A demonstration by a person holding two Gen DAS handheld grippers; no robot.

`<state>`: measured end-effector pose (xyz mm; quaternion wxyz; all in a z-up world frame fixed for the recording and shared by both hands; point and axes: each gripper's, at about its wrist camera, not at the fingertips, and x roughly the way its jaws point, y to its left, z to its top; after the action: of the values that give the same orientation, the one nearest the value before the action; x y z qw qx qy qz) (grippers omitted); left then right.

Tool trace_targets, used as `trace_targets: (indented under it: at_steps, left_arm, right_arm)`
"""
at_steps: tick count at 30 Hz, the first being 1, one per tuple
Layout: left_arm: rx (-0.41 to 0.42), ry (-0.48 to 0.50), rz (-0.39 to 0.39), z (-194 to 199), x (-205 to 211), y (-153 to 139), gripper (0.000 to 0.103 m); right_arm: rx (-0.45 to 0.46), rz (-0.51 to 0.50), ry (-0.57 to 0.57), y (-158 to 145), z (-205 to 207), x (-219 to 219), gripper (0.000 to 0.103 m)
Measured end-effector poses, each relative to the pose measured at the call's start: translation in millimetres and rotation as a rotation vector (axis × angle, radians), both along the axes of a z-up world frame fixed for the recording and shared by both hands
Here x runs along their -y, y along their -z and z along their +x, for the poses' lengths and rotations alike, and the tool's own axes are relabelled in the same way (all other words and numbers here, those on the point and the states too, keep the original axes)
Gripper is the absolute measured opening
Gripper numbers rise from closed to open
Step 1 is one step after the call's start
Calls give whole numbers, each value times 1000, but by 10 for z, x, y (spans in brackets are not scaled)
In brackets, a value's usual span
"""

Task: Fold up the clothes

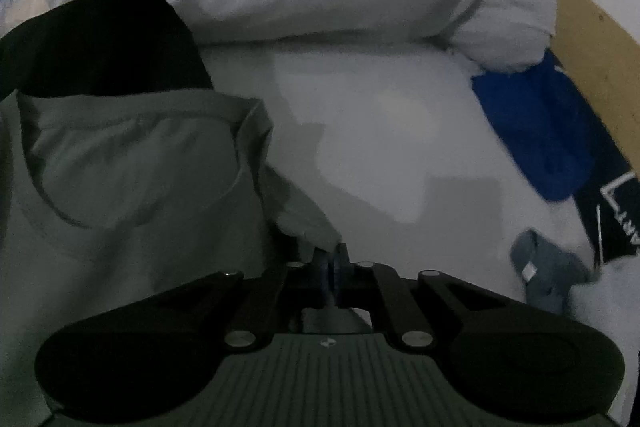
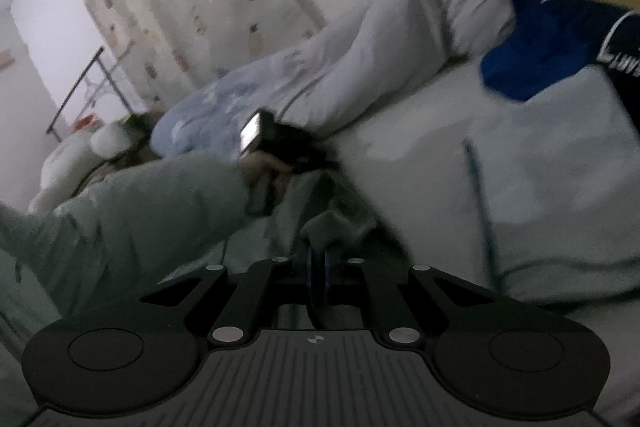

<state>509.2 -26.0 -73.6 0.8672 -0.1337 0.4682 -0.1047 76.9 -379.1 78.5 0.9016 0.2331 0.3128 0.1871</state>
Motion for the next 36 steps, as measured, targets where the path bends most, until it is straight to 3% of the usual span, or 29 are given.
trace_targets:
  at_steps: [7,14,20,29,36]
  left_arm:
    - [19,-69,-60,126,101,-70,6]
    - [41,-96,-92,418,392,-99,6]
    - [25,-93,-67,697,683,9,6]
    - [-38,-134,8,907,877,449,6]
    - [-38,-134,43,922,937,632,11]
  right_arm:
    - [44,-44,132,-21,223,702,7]
    - [43,-100,187,140,674,1260,7]
    - [27,-68,258,356,1078,1804,7]
    - [-91,-8,322,1060,1706,2493,7]
    - [-202,-18,360,1645,1932,2671,9]
